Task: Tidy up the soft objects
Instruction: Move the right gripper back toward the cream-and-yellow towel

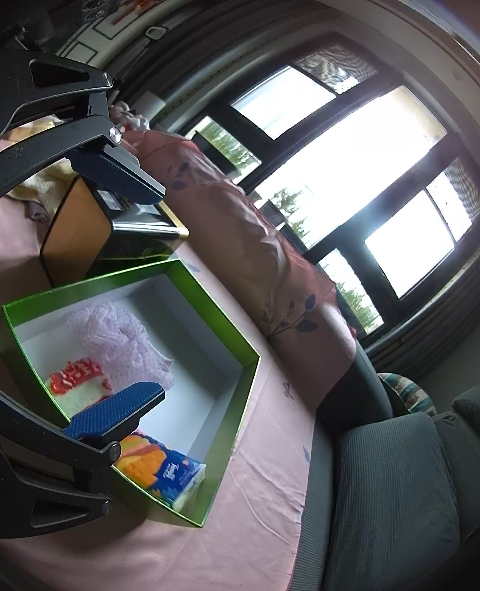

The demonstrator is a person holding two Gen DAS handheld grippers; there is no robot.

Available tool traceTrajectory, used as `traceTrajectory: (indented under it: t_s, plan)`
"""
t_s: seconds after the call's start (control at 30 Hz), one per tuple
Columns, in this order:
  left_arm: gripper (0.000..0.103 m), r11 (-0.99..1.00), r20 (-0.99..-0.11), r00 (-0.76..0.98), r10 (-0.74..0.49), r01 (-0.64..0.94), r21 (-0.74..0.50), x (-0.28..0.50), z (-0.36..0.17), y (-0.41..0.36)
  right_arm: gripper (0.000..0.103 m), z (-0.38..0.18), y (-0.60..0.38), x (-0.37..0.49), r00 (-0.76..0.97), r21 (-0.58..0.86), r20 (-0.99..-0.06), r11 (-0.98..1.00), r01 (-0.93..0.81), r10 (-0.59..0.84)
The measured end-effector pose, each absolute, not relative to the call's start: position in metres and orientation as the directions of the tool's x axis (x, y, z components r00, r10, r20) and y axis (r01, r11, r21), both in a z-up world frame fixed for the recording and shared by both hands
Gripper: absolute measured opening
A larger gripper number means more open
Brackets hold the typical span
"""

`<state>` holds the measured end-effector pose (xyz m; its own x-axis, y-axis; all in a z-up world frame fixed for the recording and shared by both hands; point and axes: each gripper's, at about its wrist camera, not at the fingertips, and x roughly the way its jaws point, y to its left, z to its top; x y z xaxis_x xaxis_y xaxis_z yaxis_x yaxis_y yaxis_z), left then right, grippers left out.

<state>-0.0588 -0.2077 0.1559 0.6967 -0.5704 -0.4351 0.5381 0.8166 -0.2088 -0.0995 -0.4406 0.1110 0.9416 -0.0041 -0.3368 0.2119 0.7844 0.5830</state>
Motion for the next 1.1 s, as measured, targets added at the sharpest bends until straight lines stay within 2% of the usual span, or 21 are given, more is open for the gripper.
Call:
traceTrajectory:
  t_s: [0.27, 0.47, 0.67, 0.9, 1.1]
  plan:
    - [0.102, 0.875, -0.45, 0.752, -0.481, 0.384, -0.295, -0.064, 0.141, -0.129, 0.098, 0.121, -0.387, -0.092, 0.942, 0.444, -0.335, 0.883, 0.152, 0.007]
    - [0.102, 0.918, -0.463, 0.801, -0.379, 0.263, -0.297, -0.064, 0.129, -0.082, 0.098, 0.124, -0.35, -0.088, 0.944, 0.374, -0.328, 0.923, 0.089, 0.042]
    - [0.102, 0.93, -0.471, 0.823, -0.317, 0.173, -0.323, -0.058, 0.114, -0.049, 0.098, 0.117, -0.32, -0.075, 0.933, 0.381, -0.349, 0.923, 0.06, 0.084]
    - [0.102, 0.939, -0.501, 0.824, -0.266, 0.104, -0.328, -0.048, 0.101, -0.018, 0.098, 0.11, -0.279, -0.061, 0.909, 0.305, -0.399, 0.952, 0.011, 0.117]
    - [0.102, 0.942, -0.533, 0.816, -0.222, 0.039, -0.332, -0.043, 0.093, 0.001, 0.098, 0.101, -0.257, -0.05, 0.864, 0.359, -0.448, 0.931, -0.061, 0.229]
